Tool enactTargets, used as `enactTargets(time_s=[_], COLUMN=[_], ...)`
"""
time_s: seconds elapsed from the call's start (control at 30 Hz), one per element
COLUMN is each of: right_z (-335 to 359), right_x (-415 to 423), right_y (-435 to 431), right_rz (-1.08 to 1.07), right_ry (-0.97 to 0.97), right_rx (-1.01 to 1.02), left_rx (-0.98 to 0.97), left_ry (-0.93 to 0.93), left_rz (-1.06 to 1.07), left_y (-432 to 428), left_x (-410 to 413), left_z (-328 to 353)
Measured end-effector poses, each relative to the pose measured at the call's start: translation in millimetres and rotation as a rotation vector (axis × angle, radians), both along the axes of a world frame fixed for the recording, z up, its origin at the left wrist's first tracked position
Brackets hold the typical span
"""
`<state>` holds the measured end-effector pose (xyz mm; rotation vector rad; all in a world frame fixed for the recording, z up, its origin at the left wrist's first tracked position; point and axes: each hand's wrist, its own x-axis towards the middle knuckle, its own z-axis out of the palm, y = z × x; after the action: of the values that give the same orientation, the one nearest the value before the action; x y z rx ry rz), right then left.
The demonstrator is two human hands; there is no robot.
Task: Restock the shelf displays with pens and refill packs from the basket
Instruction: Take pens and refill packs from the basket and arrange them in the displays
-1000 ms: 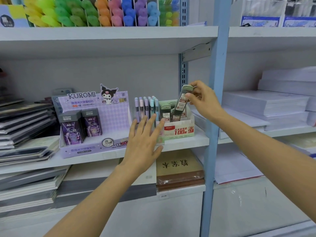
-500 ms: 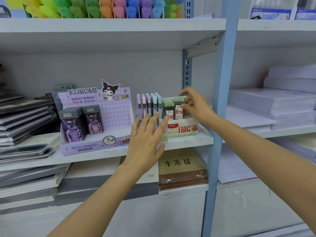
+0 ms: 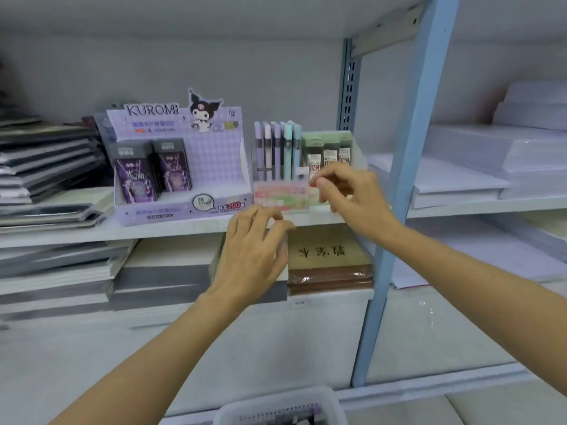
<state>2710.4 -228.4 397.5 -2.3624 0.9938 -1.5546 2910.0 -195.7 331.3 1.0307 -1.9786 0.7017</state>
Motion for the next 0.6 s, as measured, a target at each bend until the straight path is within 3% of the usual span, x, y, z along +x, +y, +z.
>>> enactTargets(time_s=[0.1,0.27,0.47,0.6], right_z=[-60.5,-191.7,-360.1,-435.3], right_x=[25.8,63.0,70.2,60.2], right_y=[21.5,20.2,23.8,45.7], right_rz=[0.18,0.325,0.242,0.109], right_ry=[0.149,0.495,0.86,0.892], right_rx=[0.264,0.733,1.073,1.219], left_rx=[0.149,0.578,1.113,1.344], left_ry=[0.041,0.037,-0.031,-0.179], left_rz=[0.012,0.068,0.217,0.301], left_y=[11.7,39.8,90.5,116.9], left_x=[18.7,56.0,86.3,99.6], left_z=[-57.3,-186.1,-328.9,-389.1])
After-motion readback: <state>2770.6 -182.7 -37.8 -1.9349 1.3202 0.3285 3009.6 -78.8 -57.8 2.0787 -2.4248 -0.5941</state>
